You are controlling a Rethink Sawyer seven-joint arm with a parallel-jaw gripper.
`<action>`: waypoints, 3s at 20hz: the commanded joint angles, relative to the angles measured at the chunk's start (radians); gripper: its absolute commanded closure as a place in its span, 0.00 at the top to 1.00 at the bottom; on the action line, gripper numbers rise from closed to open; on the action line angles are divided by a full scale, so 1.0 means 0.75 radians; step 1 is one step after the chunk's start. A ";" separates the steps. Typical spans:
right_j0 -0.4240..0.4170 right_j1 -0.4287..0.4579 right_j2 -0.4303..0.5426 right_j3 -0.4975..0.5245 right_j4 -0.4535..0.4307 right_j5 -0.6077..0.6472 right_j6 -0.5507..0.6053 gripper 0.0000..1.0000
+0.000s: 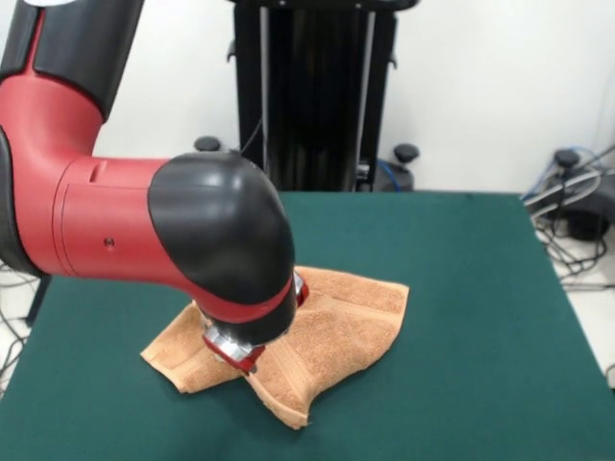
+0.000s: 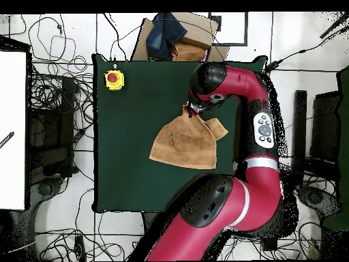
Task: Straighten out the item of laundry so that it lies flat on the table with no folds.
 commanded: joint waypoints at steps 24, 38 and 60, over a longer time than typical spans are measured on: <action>0.090 0.122 -0.057 -0.185 -0.077 -0.009 0.094 1.00; 0.092 0.137 -0.083 -0.167 -0.079 -0.044 0.121 1.00; 0.123 0.212 -0.117 -0.224 -0.066 -0.101 0.222 1.00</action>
